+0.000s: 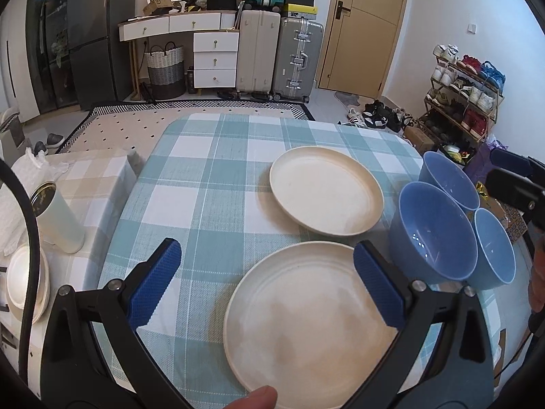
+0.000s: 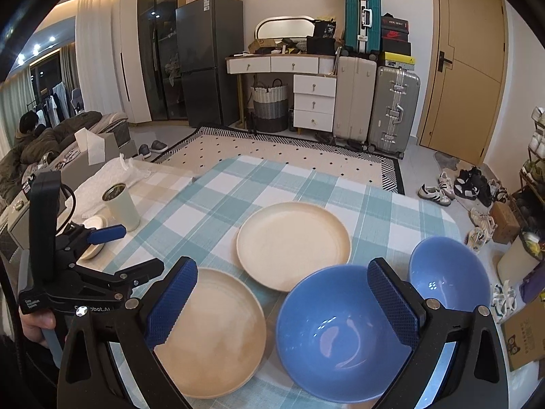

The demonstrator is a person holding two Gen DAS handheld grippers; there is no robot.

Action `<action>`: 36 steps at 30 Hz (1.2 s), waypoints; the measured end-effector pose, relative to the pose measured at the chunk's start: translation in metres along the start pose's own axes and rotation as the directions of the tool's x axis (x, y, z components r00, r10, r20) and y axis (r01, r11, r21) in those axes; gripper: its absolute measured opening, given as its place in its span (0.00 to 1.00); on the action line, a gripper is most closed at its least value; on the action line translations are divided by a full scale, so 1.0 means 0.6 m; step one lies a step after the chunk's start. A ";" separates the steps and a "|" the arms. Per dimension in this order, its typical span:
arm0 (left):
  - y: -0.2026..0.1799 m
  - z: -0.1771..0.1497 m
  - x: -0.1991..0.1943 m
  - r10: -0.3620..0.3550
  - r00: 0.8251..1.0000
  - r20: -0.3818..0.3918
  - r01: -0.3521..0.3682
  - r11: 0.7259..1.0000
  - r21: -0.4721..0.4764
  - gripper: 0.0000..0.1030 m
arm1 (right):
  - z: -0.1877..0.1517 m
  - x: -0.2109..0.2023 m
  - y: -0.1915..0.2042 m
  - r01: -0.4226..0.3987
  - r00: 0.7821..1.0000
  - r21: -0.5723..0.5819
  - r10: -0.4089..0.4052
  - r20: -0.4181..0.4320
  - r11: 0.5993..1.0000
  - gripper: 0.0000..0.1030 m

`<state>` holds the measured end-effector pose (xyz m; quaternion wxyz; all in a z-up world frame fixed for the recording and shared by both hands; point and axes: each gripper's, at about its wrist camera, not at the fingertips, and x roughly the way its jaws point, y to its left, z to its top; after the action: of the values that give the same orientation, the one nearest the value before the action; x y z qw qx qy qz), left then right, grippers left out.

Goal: Organize plates and bowls
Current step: 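Withdraw both grippers up from the plate stack, then move the left gripper to a cream plate rim while the right gripper approaches another plate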

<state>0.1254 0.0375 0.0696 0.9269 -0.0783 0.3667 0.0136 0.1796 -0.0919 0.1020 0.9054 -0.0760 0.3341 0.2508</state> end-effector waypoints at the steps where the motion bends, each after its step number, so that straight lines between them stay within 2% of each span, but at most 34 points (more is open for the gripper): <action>1: 0.000 0.005 0.003 -0.002 1.000 -0.002 0.002 1.000 0.000 0.98 | 0.007 -0.003 -0.007 0.002 1.000 0.002 -0.002 0.004 1.000 0.99; 10: -0.014 0.047 0.013 -0.013 1.000 0.003 0.013 1.000 0.005 0.98 | 0.080 -0.020 -0.046 0.021 1.000 0.024 -0.022 0.019 0.999 0.99; 18: -0.022 0.078 0.031 -0.014 1.000 -0.009 0.014 1.000 -0.004 0.98 | 0.124 0.009 -0.061 0.028 1.000 0.024 -0.028 -0.006 0.999 0.99; 30: -0.030 0.109 0.118 -0.016 0.997 -0.071 0.015 1.000 -0.016 0.98 | 0.113 0.120 -0.107 0.050 0.991 0.106 -0.036 -0.126 0.993 0.99; 36: -0.033 0.118 0.167 -0.029 0.993 -0.119 0.027 0.999 -0.025 0.98 | 0.097 0.196 -0.121 0.059 0.975 0.106 -0.035 -0.219 0.993 0.99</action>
<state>0.2482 0.0258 0.0550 0.9026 -0.0949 0.4199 0.0002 0.3259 -0.0892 0.0688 0.8720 -0.0598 0.4426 0.2002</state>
